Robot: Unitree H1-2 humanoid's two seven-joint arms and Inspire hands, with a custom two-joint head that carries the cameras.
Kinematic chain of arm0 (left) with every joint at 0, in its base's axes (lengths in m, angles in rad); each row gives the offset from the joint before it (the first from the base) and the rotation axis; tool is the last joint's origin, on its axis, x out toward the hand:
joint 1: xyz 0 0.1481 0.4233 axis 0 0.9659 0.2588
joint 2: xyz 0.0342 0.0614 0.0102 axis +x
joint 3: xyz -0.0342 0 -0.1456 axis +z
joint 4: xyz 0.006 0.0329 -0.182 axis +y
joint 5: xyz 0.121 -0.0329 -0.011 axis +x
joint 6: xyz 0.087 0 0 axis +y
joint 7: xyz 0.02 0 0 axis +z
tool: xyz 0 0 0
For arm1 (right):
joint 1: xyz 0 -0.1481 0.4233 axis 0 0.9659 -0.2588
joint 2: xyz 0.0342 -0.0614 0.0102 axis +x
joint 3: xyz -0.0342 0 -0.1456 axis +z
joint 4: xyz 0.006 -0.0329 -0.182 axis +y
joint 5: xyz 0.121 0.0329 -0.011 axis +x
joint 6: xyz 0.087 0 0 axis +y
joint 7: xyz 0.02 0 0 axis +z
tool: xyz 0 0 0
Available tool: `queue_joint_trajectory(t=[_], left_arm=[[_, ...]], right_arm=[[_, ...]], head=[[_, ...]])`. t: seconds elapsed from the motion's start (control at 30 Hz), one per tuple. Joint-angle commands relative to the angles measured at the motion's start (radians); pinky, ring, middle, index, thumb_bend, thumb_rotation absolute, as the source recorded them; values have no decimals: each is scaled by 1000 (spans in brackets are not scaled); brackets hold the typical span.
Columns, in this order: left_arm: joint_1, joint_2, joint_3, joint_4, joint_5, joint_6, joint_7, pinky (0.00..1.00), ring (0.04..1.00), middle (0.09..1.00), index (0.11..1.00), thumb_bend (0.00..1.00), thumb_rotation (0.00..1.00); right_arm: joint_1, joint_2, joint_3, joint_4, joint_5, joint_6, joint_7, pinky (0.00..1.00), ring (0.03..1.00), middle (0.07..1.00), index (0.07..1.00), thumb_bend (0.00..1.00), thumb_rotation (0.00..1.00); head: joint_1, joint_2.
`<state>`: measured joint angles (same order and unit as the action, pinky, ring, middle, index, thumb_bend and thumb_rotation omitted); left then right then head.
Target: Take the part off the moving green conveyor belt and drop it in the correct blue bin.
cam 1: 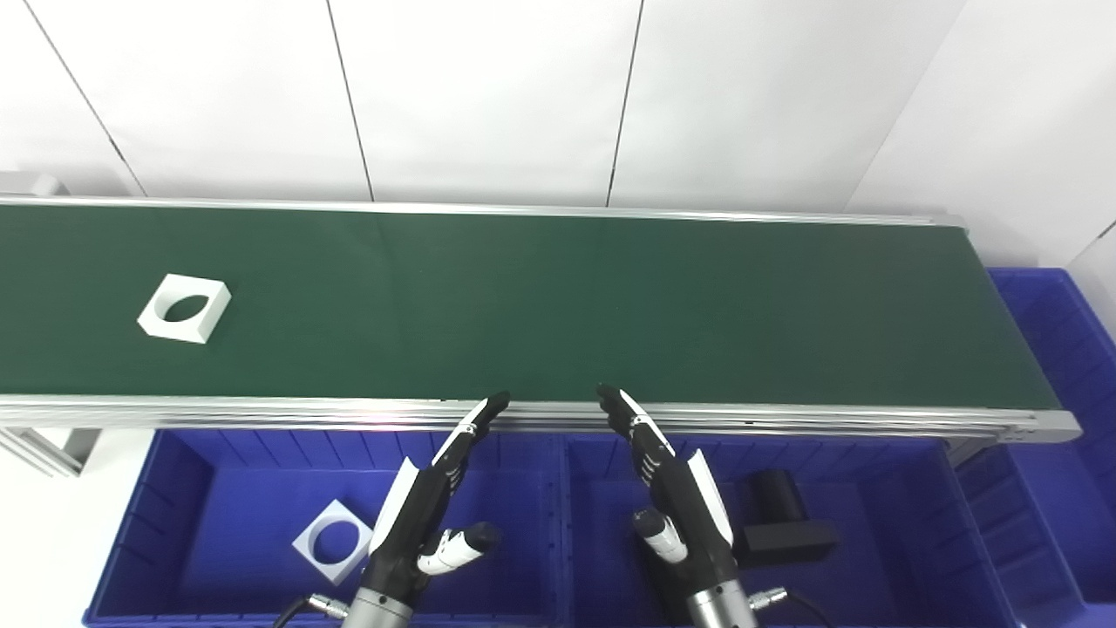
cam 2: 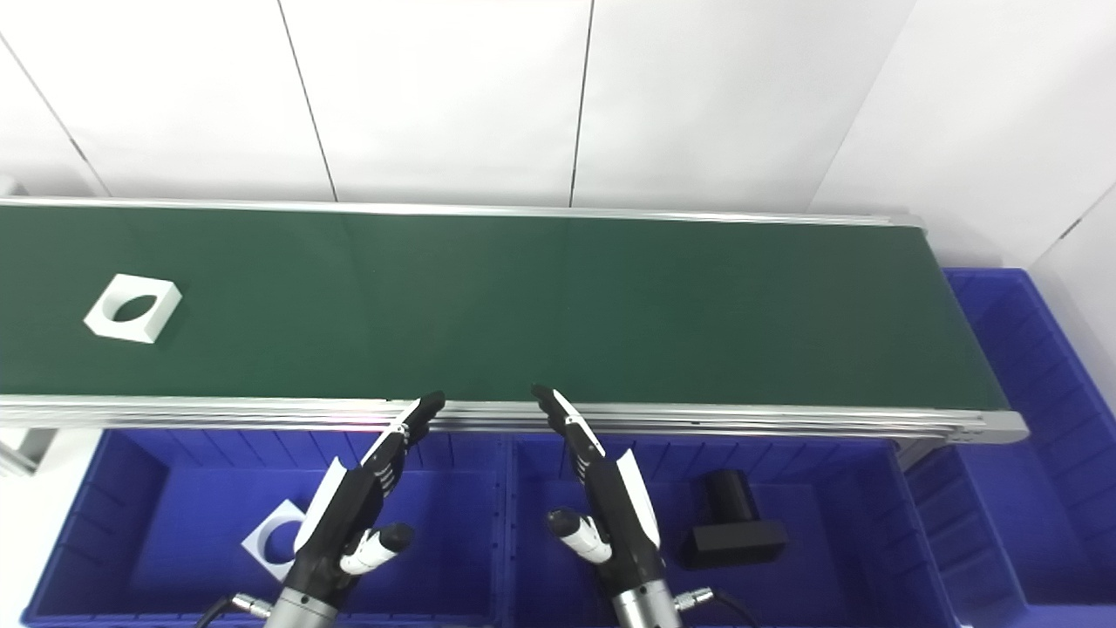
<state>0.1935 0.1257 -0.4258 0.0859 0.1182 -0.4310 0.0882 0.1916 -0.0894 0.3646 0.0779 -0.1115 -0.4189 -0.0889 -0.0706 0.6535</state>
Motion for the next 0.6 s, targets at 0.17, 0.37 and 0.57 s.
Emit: queue_joint_trajectory(t=[0.17,0.37,0.57], left_arm=[[-22,-3,-4,-17,-17,-39,1,975,971,943,928,956,873],[-24,3,-6,-24,-10,-39,7,981,978,952,941,943,878],[-28,5,-3,-23,-7,-39,9,965,971,944,929,953,887]], right_arm=[[-4,14,-4,-6,14,-51,-11,941,939,927,899,1000,947],[6,25,-2,-14,-2,-50,-25,988,964,929,899,1000,961],[3,26,1,-11,0,-50,-22,974,955,929,898,1000,957]], head=[[11,-5],[-3,-3],[-14,0]])
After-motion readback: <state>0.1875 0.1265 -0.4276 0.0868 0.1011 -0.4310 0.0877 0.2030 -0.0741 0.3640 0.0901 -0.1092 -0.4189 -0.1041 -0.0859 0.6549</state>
